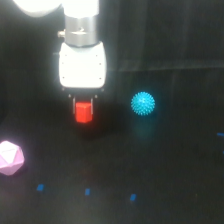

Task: Pick up the red object from the table

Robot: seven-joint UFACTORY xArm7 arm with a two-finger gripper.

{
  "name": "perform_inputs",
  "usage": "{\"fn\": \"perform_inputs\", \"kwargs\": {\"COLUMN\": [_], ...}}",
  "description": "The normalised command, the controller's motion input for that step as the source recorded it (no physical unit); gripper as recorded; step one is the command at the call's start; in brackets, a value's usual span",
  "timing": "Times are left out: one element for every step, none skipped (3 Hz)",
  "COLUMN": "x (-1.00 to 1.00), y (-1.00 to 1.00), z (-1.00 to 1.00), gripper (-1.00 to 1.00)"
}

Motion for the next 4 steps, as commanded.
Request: {"fn": "perform_inputs", "kwargs": {"x": [0.43, 0.1, 0.0, 0.1], "y": [0.53, 0.47, 0.33, 0.08], "z": [1.0, 1.0, 0.89, 0.12], "gripper": [-1.0, -1.0, -1.0, -1.0]}}
